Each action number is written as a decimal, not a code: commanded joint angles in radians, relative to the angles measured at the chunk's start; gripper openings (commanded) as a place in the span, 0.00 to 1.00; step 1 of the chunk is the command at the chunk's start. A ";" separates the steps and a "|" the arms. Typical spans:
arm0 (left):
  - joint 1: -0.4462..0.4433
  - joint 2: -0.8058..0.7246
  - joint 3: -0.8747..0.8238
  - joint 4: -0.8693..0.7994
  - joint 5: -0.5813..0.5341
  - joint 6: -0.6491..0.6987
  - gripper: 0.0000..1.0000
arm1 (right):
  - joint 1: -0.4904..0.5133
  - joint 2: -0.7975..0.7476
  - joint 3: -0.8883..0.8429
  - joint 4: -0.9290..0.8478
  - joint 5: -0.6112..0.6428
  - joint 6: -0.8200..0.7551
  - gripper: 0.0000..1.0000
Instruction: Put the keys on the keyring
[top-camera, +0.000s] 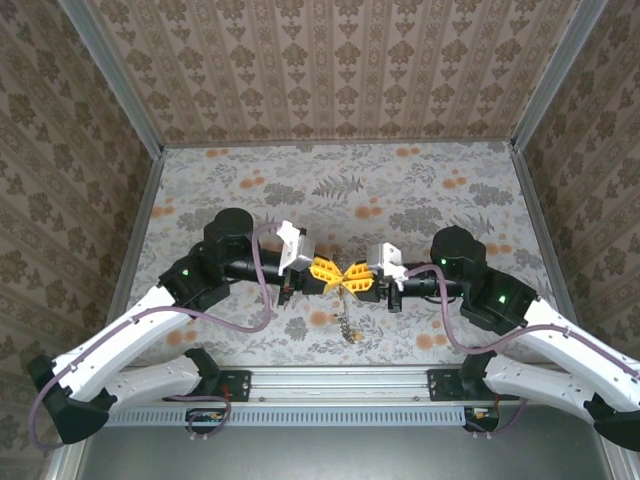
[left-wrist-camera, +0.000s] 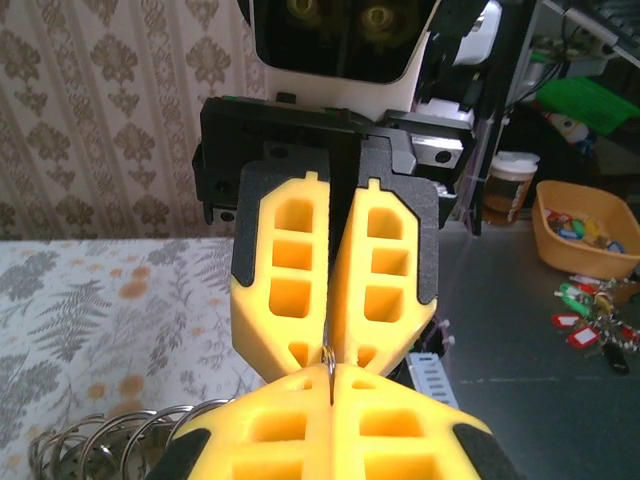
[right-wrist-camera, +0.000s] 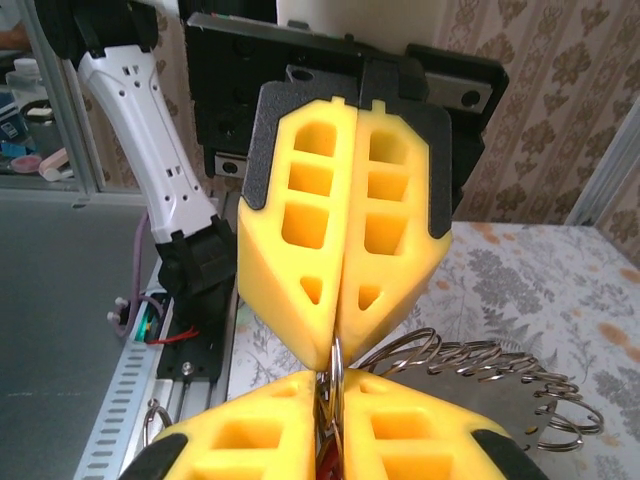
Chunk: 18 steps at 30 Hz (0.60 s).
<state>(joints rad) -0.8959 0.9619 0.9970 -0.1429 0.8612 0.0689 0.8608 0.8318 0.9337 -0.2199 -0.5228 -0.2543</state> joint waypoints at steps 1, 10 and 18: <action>0.003 -0.013 -0.003 0.199 0.050 -0.060 0.00 | -0.002 -0.032 -0.032 0.045 0.006 0.027 0.14; -0.046 0.021 0.110 -0.104 -0.134 0.091 0.00 | -0.011 -0.038 -0.021 0.023 0.074 0.003 0.00; -0.160 0.163 0.315 -0.541 -0.461 0.290 0.13 | -0.012 0.033 0.042 -0.095 0.122 -0.048 0.00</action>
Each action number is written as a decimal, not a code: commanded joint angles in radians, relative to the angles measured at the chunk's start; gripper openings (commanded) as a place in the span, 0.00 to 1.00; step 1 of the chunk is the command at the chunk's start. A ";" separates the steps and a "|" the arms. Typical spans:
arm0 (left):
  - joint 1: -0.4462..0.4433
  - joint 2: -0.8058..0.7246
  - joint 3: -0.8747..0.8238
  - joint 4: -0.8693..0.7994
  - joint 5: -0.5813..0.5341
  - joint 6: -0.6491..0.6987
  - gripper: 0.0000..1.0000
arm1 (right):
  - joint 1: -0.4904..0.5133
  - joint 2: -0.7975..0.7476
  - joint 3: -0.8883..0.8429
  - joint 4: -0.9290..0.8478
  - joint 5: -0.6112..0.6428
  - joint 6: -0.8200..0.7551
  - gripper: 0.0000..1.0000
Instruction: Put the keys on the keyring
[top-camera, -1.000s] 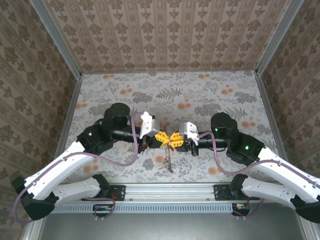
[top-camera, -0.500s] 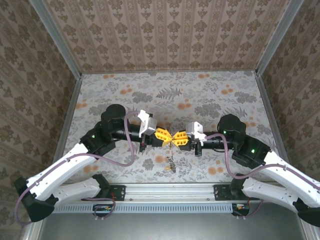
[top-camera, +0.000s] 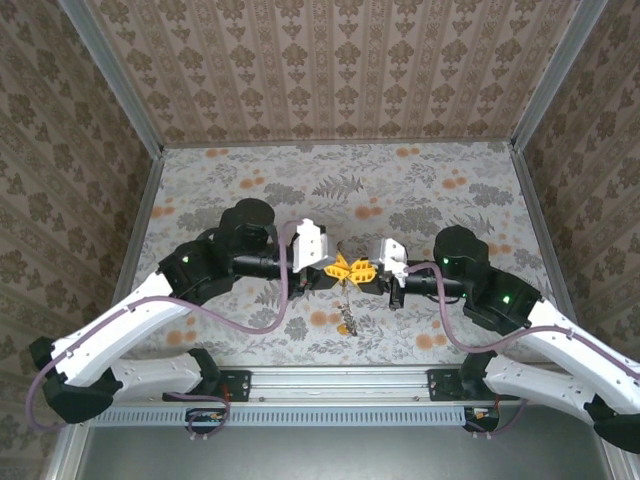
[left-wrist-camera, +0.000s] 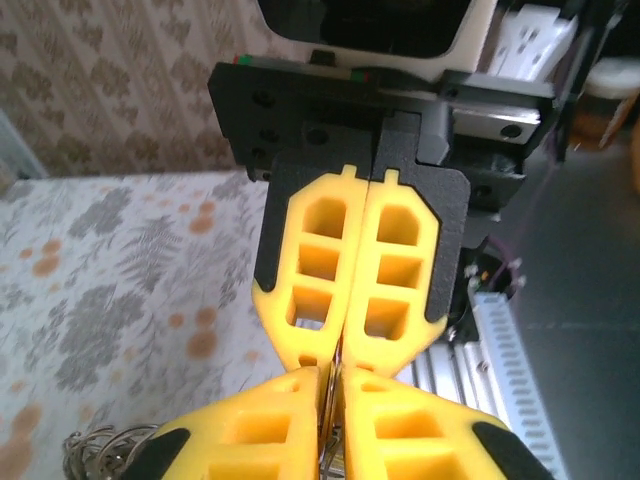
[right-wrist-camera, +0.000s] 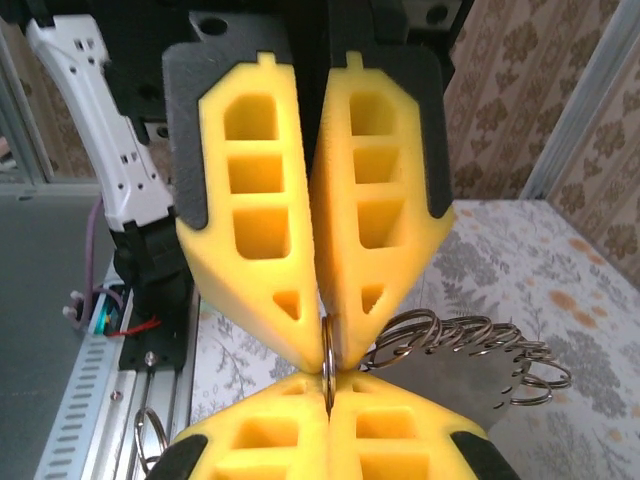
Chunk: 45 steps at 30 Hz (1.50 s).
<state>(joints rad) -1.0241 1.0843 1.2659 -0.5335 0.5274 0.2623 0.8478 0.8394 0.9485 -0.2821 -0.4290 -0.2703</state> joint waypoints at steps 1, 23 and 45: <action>-0.035 0.051 0.052 -0.164 -0.143 0.104 0.13 | 0.002 0.026 0.029 -0.033 0.023 -0.036 0.00; 0.029 -0.060 -0.054 0.010 0.062 0.015 0.00 | 0.001 -0.041 -0.038 0.042 -0.036 -0.008 0.18; 0.147 -0.145 -0.158 0.278 0.339 -0.153 0.00 | 0.001 -0.111 -0.067 0.129 -0.101 0.033 0.32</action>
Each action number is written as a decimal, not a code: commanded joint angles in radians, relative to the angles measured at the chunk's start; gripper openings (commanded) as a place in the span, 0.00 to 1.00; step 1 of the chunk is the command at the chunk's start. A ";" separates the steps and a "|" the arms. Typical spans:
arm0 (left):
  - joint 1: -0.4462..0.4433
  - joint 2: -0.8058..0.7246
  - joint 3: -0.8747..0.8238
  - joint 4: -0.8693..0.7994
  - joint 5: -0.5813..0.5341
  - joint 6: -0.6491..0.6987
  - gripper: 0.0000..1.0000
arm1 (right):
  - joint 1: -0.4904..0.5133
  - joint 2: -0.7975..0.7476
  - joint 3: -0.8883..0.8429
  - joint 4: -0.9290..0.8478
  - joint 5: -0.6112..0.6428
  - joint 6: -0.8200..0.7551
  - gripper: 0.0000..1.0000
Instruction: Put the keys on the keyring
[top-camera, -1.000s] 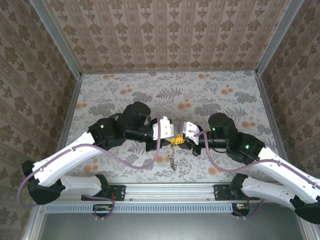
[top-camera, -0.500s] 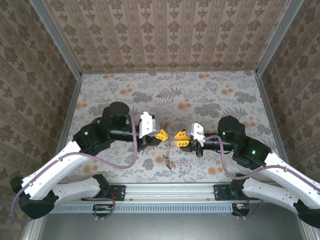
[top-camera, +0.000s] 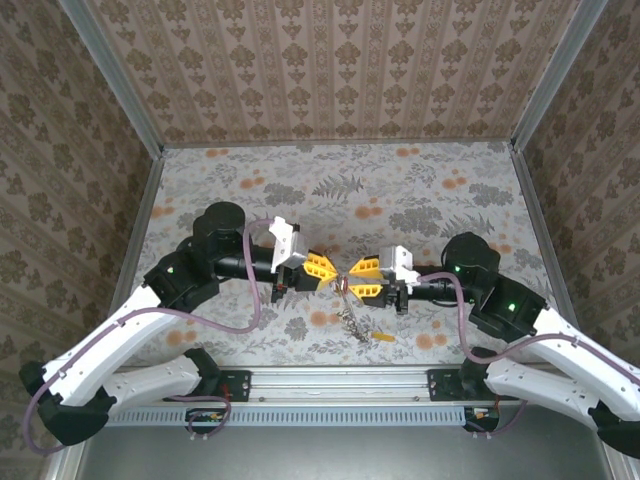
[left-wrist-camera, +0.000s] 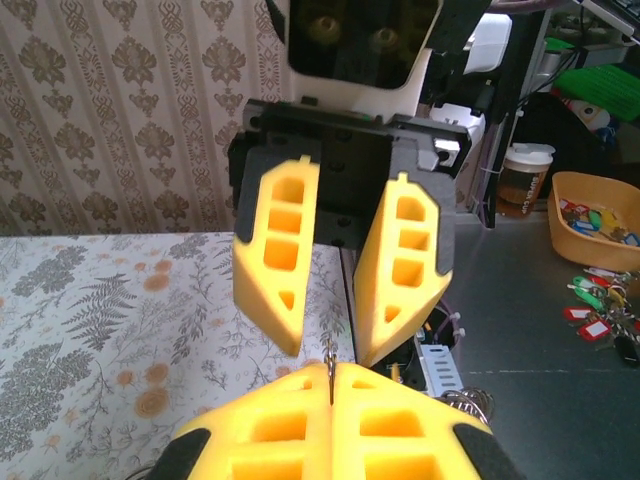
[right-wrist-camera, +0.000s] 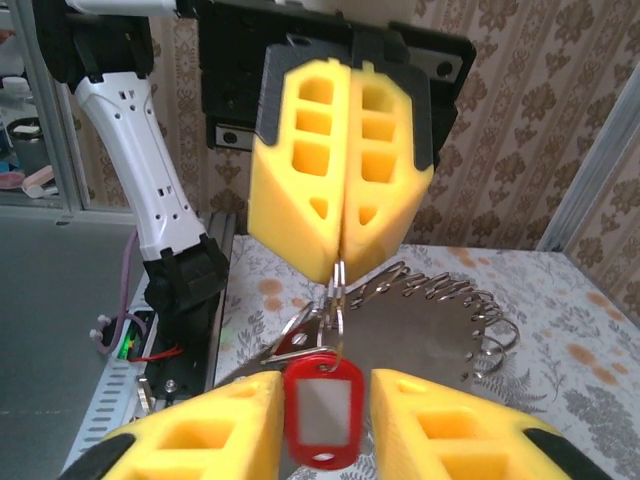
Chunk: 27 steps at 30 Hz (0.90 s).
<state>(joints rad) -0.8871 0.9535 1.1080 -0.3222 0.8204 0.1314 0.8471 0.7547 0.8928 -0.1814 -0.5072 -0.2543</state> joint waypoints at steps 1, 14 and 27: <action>0.011 -0.013 0.002 0.063 0.046 -0.020 0.00 | 0.003 -0.029 -0.011 0.026 -0.023 0.017 0.33; 0.012 -0.016 0.000 0.051 0.057 -0.015 0.00 | 0.002 0.034 0.026 0.065 -0.061 0.009 0.29; 0.013 -0.010 -0.007 0.043 0.047 -0.007 0.00 | 0.003 0.042 0.034 0.063 -0.062 0.008 0.23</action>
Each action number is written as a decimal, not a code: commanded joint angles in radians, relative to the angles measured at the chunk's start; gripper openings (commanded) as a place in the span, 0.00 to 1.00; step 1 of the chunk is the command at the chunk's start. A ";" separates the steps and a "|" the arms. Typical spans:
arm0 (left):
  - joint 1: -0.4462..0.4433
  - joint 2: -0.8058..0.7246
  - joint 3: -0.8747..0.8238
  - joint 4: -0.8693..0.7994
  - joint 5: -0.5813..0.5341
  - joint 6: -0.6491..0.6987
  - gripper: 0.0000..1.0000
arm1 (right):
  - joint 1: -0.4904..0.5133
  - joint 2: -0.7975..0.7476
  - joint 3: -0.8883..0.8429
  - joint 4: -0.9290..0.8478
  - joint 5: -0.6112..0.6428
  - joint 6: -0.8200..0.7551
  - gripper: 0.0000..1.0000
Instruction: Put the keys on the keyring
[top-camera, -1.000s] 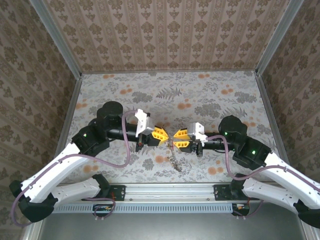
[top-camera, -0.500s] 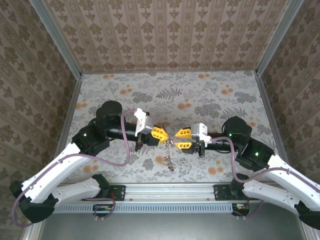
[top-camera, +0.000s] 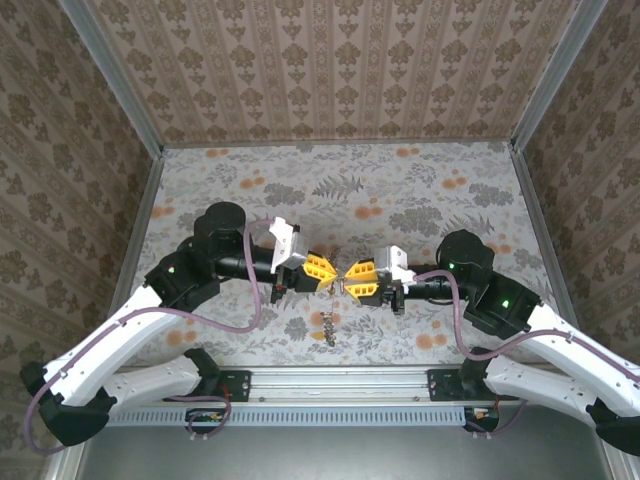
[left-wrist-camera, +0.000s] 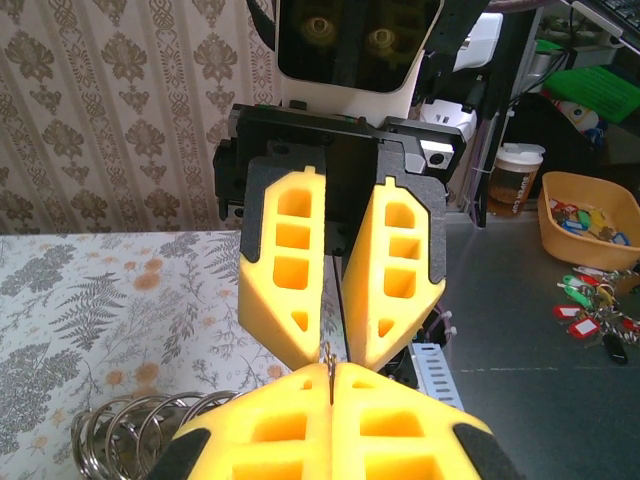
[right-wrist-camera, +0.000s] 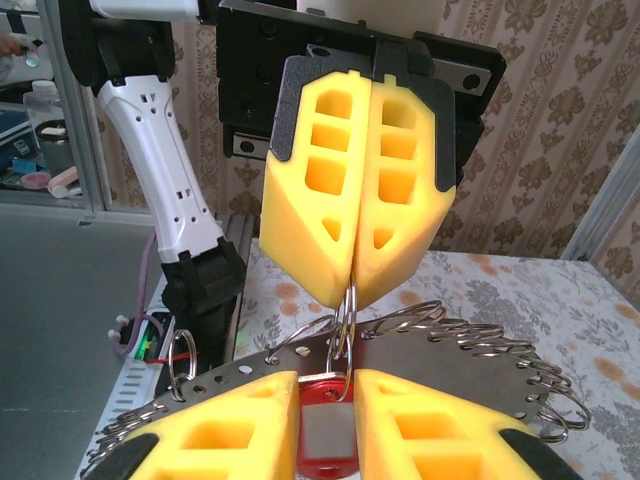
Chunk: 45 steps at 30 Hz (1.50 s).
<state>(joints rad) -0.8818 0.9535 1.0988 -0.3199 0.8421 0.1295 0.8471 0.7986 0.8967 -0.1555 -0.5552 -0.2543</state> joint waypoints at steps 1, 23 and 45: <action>0.005 -0.008 0.002 0.041 0.025 -0.006 0.00 | 0.002 0.000 0.029 0.040 -0.012 0.007 0.23; 0.002 -0.025 -0.005 0.070 0.032 -0.015 0.00 | 0.002 0.134 0.104 -0.033 -0.025 0.011 0.02; 0.001 -0.024 0.003 0.070 0.029 -0.023 0.00 | 0.003 0.016 0.016 0.062 0.053 0.038 0.35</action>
<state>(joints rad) -0.8764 0.9466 1.0931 -0.2981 0.8421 0.1257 0.8471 0.8066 0.9142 -0.1513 -0.4793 -0.2314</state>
